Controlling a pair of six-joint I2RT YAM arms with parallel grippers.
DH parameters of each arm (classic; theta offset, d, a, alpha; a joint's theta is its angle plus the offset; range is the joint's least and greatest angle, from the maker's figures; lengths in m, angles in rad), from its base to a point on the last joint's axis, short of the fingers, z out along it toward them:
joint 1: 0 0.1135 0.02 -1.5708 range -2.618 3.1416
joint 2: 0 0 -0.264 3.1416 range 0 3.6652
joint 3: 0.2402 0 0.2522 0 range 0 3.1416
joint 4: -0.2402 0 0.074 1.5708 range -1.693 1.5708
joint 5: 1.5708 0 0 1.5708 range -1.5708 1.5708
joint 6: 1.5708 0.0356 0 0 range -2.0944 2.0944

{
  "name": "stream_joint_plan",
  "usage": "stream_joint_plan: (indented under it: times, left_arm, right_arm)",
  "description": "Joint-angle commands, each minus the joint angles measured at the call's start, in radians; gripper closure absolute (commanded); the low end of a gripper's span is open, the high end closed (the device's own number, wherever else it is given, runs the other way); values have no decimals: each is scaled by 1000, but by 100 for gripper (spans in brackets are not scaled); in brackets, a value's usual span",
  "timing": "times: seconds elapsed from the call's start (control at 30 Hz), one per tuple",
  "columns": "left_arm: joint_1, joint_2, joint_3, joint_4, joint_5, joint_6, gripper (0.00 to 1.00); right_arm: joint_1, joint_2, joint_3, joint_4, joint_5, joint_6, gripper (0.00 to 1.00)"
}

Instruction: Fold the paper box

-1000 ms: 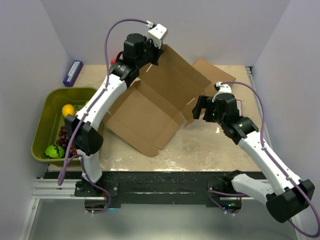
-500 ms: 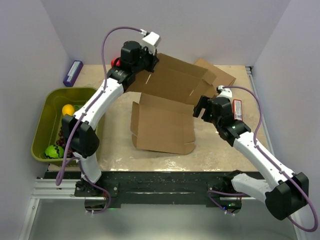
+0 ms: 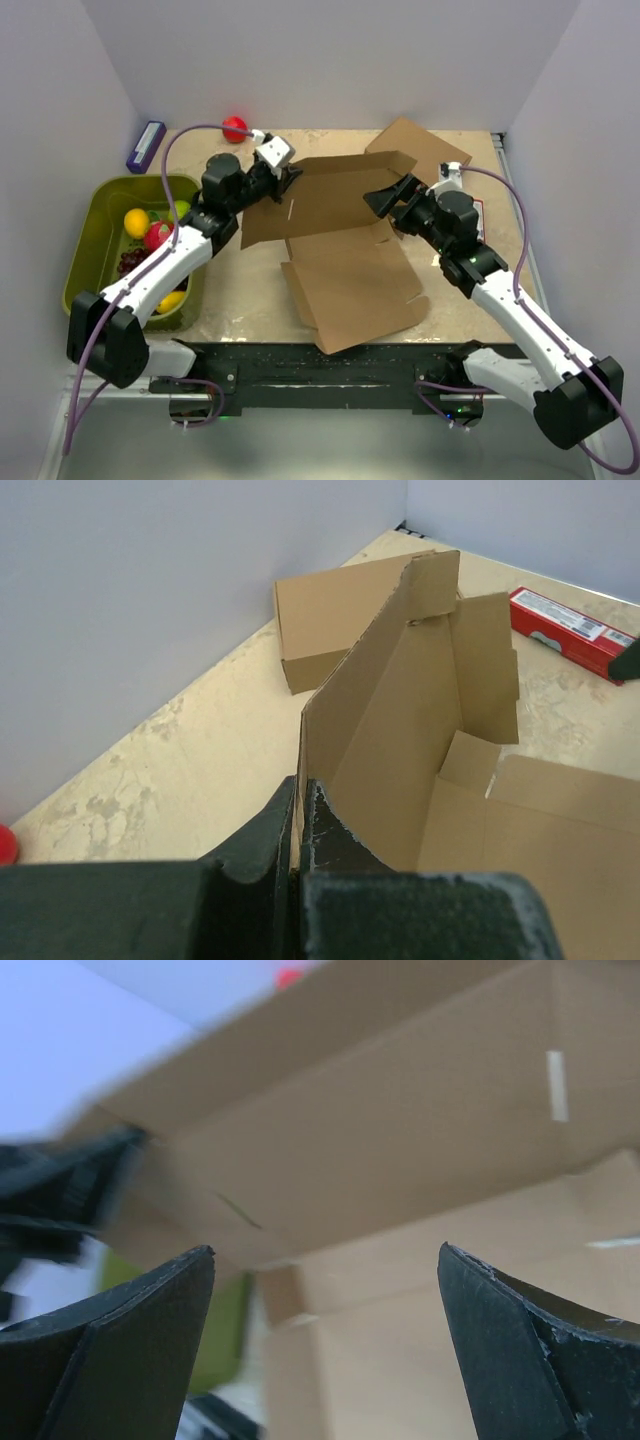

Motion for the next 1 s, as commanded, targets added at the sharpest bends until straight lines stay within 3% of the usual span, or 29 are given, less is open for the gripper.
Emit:
stream_joint_plan:
  times: [0.0,0.3,0.43,0.73,0.97]
  left_arm:
    - [-2,-85,-149,215,80,12,100]
    - [-2,-163,-234,242,136,23,100]
    - [-2,-172,-237,217,139,41,100]
    - [-3,-192,-234,185,150,63,100]
    - [-3,-192,-213,139,172,89,100]
  right_arm:
    - [2,0,-49,232,-78,338,4]
    - [3,139,12,287,-81,493,5]
    - [3,205,93,212,-70,504,5]
    - [5,254,77,301,13,596,7]
    - [5,371,124,315,-27,649,9]
